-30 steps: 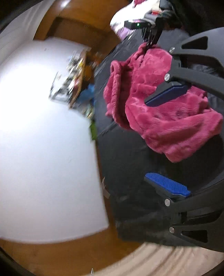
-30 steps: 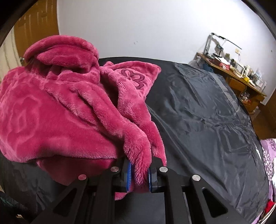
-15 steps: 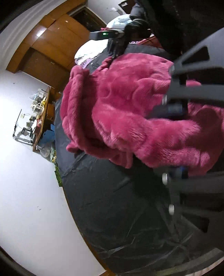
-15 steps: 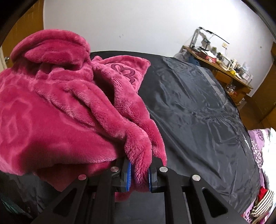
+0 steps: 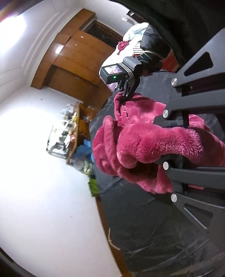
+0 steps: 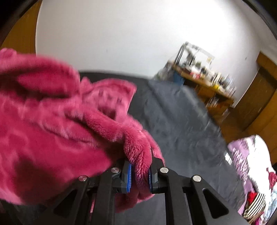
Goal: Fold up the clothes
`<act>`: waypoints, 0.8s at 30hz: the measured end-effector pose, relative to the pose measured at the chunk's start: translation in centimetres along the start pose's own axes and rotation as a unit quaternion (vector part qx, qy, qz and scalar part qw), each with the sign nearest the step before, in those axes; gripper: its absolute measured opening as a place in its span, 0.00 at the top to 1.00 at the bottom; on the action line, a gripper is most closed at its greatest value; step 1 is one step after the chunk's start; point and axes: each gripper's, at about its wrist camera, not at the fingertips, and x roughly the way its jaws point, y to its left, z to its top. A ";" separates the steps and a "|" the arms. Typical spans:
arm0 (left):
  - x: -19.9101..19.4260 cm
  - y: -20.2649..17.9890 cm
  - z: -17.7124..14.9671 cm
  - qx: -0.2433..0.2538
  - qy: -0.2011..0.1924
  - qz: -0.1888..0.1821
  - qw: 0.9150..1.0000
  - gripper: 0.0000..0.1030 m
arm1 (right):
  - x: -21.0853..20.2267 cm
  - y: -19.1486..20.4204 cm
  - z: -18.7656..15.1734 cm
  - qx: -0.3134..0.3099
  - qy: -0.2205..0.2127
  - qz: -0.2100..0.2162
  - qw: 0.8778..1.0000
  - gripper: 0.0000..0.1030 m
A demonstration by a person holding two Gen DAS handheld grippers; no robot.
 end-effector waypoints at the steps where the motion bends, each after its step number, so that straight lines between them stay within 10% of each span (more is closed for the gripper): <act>1: -0.8 -0.4 0.4 -0.004 -0.016 0.015 1.000 0.83 | -0.6 -0.2 0.9 -0.004 -0.018 -0.004 1.000 0.86; 13: -11.8 -6.0 3.5 -0.066 -0.195 0.142 0.968 0.83 | -13.2 -4.6 7.5 -0.014 -0.248 -0.029 0.968 0.86; 24: -23.5 -15.3 5.0 -0.059 -0.381 0.162 0.909 0.83 | -31.8 -11.8 9.0 0.048 -0.500 -0.072 0.862 0.86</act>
